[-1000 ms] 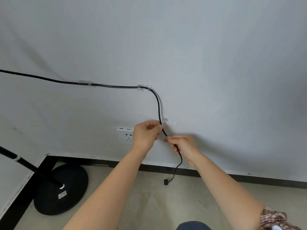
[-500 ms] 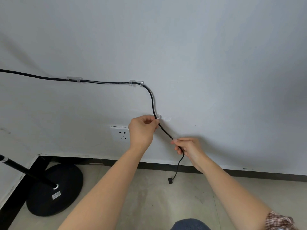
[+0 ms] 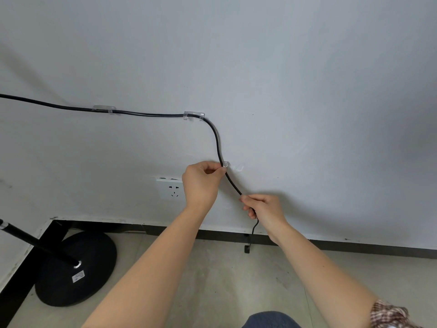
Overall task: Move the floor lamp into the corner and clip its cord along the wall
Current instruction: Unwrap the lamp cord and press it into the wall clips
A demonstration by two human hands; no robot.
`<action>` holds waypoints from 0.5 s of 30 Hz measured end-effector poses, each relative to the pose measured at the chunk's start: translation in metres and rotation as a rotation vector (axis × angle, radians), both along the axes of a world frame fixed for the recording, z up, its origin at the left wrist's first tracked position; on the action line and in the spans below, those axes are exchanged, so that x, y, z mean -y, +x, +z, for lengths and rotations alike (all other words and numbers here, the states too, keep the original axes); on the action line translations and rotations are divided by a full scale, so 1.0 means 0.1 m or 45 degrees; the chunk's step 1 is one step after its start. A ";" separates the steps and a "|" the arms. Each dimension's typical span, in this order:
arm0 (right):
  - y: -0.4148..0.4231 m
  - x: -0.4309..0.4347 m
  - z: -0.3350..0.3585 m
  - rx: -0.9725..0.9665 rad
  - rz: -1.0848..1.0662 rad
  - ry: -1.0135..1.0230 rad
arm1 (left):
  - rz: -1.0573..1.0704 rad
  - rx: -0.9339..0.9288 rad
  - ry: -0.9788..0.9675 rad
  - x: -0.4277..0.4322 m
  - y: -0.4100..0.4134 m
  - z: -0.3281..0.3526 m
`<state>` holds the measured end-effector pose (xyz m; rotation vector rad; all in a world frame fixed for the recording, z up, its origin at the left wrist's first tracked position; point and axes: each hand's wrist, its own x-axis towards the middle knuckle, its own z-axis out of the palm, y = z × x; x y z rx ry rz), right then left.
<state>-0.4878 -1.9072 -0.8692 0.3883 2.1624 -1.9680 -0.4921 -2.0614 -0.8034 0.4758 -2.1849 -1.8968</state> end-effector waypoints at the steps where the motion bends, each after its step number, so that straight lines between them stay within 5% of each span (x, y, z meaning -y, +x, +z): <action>1: 0.00 0.02 0.00 0.001 -0.013 -0.003 | -0.002 -0.007 -0.019 0.00 0.00 0.00; 15: 0.00 0.06 0.09 -0.101 -0.152 0.095 | -0.031 -0.081 -0.160 -0.01 0.00 -0.03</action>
